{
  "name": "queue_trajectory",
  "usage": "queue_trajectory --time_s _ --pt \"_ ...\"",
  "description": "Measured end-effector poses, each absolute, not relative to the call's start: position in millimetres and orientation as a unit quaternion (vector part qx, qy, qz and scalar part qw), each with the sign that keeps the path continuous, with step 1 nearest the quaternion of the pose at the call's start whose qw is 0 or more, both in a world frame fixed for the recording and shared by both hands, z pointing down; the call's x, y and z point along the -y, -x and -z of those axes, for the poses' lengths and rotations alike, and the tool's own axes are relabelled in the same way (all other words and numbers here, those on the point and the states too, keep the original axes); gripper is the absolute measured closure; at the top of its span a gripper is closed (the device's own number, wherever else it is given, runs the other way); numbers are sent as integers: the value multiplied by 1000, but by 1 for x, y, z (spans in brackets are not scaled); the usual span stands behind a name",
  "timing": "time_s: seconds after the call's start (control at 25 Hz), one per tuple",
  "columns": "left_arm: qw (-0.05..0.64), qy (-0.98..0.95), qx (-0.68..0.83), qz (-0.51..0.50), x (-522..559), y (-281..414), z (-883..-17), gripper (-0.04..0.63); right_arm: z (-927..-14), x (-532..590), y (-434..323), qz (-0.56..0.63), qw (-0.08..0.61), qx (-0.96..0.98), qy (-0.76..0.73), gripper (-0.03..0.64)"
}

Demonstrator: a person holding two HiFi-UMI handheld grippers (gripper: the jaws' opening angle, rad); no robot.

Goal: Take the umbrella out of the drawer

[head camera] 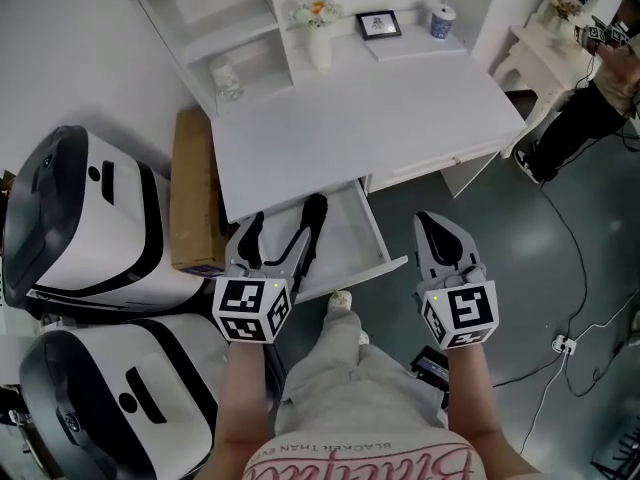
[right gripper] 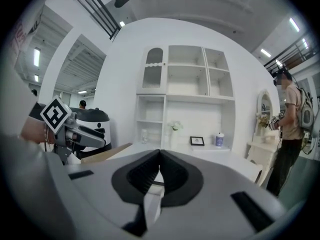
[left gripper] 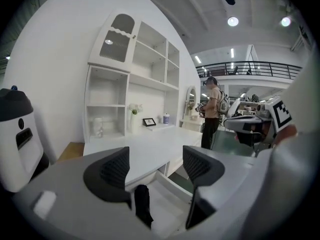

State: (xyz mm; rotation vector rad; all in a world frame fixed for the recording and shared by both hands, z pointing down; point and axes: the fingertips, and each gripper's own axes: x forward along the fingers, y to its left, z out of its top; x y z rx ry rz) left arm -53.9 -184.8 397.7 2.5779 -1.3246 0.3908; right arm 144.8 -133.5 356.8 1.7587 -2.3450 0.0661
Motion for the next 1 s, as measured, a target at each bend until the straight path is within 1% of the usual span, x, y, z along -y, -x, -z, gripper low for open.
queue_trajectory --time_s 0.36,0.72,1.0 --pt "164 -869 420 -203 220 46 -459 270 -387 166 -145 -53 135 788 -599 609" --pt "247 -846 384 -275 240 36 -533 270 -440 190 -138 -112 170 786 -584 609" --pt "281 -829 345 -339 240 30 -592 268 -472 207 -130 -150 198 781 -573 609"
